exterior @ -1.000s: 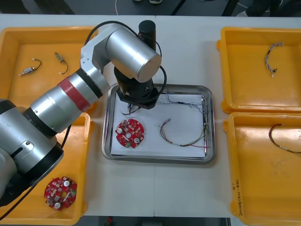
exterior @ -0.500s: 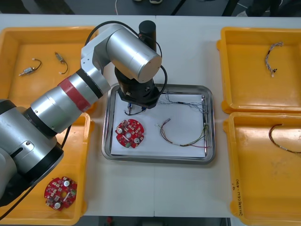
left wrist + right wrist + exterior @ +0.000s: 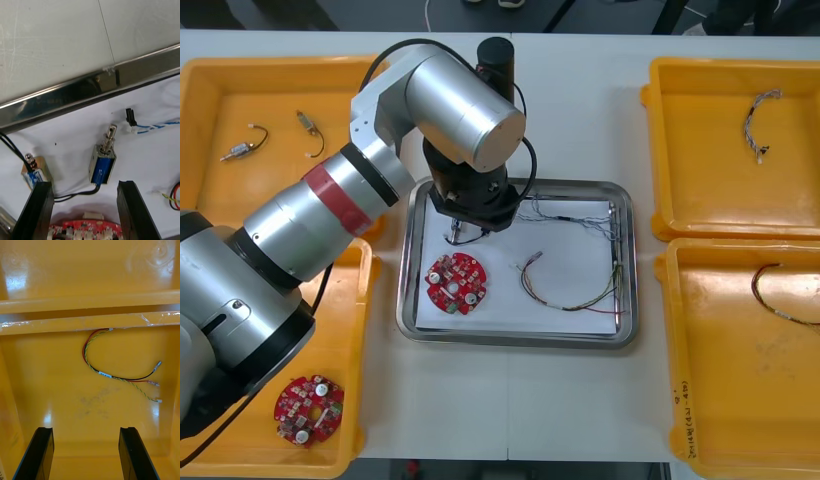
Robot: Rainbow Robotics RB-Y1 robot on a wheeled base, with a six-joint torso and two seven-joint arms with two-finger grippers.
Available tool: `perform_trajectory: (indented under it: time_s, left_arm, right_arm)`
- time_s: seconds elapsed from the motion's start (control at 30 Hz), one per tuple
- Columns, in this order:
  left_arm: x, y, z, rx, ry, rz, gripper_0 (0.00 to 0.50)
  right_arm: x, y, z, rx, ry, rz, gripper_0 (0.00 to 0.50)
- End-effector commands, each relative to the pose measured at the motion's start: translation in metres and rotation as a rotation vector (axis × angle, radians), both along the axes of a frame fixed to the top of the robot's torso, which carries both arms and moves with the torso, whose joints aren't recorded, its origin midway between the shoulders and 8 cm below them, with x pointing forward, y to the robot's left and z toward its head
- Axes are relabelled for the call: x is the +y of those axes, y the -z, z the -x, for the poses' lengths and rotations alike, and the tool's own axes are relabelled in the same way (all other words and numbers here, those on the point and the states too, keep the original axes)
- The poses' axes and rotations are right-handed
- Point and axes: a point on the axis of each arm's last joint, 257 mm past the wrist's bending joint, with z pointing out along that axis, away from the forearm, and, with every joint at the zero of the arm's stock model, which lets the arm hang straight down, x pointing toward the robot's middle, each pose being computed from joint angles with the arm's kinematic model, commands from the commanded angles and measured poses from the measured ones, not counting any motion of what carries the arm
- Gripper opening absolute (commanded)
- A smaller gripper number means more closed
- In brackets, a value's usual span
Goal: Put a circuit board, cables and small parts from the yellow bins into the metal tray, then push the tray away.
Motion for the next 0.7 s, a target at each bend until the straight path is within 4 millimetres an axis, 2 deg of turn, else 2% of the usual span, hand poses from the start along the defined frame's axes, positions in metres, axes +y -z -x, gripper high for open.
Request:
perform_trajectory:
  time_s: [0.03,0.2,0.4,0.57,0.7]
  left_arm:
    - [-0.011,-0.042,0.000,-0.029,-0.088,0.092,0.500]
    - [0.001,-0.064,0.001,-0.035,-0.101,0.106,0.500]
    - [0.026,-0.094,0.002,-0.048,-0.136,0.123,0.500]
    - [0.056,-0.119,0.005,-0.044,-0.170,0.135,0.500]
    - [0.071,-0.144,0.000,-0.093,-0.173,0.171,0.500]
  right_arm:
    - [-0.001,-0.013,-0.001,-0.032,0.023,0.004,0.500]
    - [0.002,-0.023,-0.005,-0.047,-0.008,0.023,0.500]
    - [0.012,-0.036,-0.013,-0.053,-0.073,0.053,0.500]
    - [0.033,-0.057,-0.019,-0.067,-0.166,0.056,0.500]
    - [0.051,-0.068,-0.023,-0.067,-0.238,0.070,0.500]
